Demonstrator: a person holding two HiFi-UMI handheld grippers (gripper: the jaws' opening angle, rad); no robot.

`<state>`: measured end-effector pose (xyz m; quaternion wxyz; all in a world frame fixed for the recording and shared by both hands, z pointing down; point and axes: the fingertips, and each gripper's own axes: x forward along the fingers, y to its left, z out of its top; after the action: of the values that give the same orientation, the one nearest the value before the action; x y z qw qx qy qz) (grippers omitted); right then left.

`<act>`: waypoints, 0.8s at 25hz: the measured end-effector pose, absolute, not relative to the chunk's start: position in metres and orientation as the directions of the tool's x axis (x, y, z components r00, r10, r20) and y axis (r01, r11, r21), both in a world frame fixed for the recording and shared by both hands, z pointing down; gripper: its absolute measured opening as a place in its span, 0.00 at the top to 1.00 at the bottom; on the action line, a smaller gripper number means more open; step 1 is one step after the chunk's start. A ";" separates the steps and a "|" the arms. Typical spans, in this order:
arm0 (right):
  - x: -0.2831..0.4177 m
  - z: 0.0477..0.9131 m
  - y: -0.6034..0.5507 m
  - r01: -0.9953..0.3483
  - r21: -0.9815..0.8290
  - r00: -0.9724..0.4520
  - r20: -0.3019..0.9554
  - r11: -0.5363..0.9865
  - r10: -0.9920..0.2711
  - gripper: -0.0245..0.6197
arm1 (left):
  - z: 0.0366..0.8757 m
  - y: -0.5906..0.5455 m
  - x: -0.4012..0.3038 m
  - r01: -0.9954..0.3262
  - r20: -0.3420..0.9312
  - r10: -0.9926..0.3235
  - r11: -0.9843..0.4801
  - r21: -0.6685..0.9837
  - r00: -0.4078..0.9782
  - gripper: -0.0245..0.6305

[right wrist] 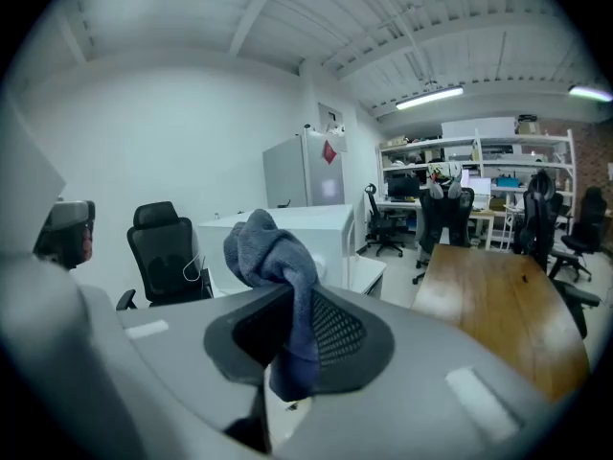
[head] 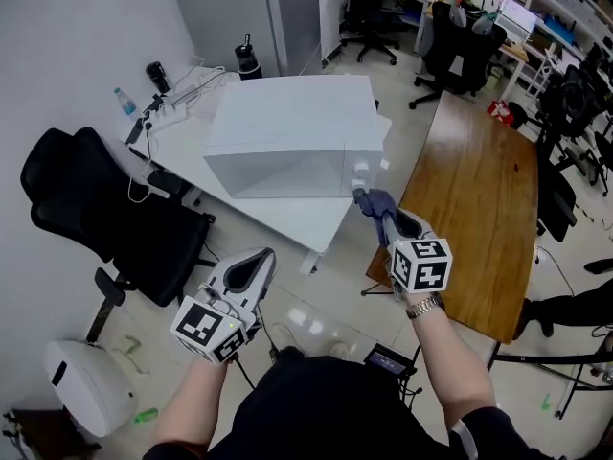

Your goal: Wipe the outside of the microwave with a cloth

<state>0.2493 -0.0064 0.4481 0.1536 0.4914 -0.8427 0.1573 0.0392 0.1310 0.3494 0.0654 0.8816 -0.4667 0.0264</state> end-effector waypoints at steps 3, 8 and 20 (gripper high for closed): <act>0.238 0.426 0.012 -0.851 -0.120 -0.516 0.368 0.511 -0.773 0.88 | 0.346 0.138 0.043 -0.827 0.098 -0.822 -0.554 0.094 0.562 0.96; 0.221 0.390 0.040 -0.800 -0.124 -0.595 0.292 0.587 -0.749 0.88 | 0.336 0.145 0.051 -0.826 0.076 -0.823 -0.556 0.087 0.562 0.96; 0.191 0.340 0.093 -0.711 -0.075 -0.698 0.196 0.700 -0.688 0.88 | 0.321 0.158 0.067 -0.826 0.044 -0.825 -0.561 0.059 0.564 0.96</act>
<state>0.1912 0.0926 0.3403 0.0767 0.3806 -0.9186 0.0729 0.0674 0.1580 0.3206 0.0363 0.8835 -0.4669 0.0056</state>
